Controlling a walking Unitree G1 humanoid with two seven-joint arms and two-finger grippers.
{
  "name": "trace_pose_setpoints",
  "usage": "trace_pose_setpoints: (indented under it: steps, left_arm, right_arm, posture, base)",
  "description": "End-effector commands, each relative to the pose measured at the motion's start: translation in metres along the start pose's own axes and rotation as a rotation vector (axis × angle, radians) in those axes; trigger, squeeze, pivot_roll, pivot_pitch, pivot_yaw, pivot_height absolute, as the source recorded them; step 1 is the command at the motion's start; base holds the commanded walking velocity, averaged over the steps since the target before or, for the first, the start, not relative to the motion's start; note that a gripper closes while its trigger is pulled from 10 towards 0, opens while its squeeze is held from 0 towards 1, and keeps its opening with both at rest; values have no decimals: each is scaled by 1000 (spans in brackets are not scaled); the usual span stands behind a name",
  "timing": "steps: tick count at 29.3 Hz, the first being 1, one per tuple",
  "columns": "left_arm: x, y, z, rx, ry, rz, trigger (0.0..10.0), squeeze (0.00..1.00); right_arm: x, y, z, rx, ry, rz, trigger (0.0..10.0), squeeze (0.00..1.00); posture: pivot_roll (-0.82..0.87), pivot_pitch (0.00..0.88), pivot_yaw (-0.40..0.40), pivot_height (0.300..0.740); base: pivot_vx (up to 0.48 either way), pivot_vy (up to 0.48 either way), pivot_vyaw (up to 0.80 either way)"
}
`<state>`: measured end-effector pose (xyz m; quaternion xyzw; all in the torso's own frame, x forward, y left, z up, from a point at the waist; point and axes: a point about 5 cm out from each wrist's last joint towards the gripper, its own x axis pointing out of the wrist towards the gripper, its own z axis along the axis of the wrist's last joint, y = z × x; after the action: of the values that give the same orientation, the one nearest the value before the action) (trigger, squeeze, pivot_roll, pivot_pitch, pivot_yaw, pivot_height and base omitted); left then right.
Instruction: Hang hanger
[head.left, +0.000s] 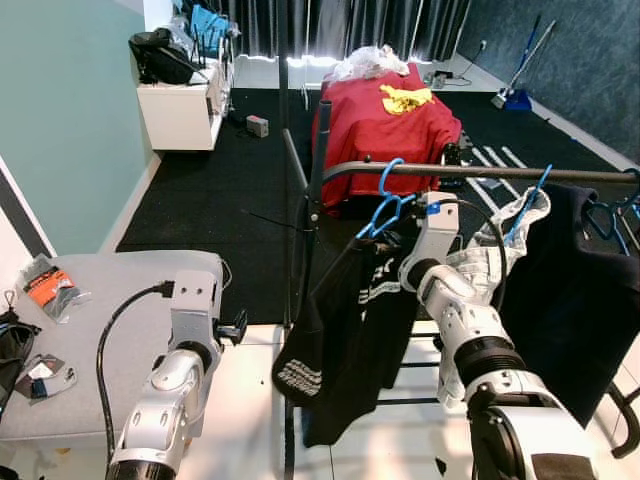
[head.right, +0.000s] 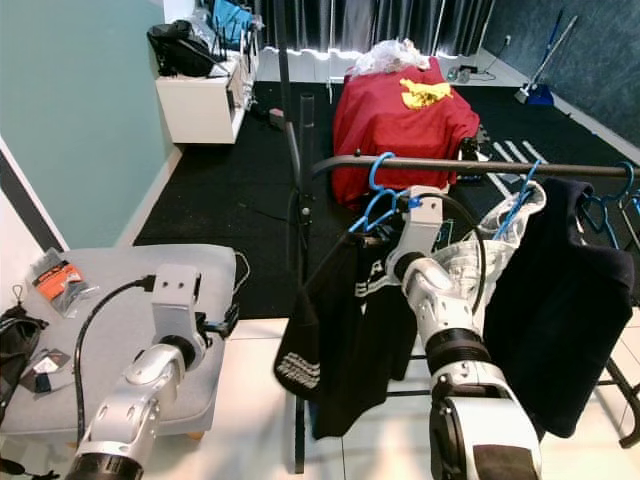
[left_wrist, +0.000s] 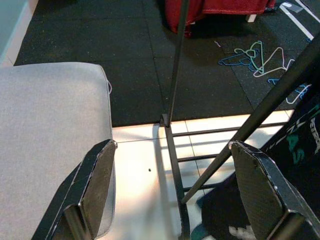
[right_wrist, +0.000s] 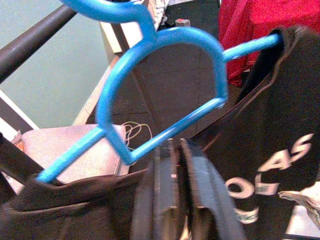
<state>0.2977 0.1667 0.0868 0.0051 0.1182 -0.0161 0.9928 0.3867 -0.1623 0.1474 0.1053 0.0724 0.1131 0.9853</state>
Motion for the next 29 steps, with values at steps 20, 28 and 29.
trace_pose_setpoints:
  steps: [20, 28, 29]
  left_arm:
    - [-6, 2, -4, 6, 21, -10, 10000, 0]
    - [-10, 2, -5, 13, 30, -16, 10000, 0]
    - [-10, 1, -5, 15, 31, -20, 10000, 0]
  right_arm:
    - [-19, 22, 17, -107, -169, 5, 10000, 1000]
    - [-33, 42, 28, -82, -234, 35, 10000, 1000]
    - [-33, 44, 29, -82, -236, 40, 10000, 1000]
  posture:
    - [-54, 0, -40, 740]
    - [-57, 6, -13, 740]
    - [-58, 6, -12, 740]
  base:
    - [0, 0, 0]
    - [0, 0, 0]
    - [0, 0, 0]
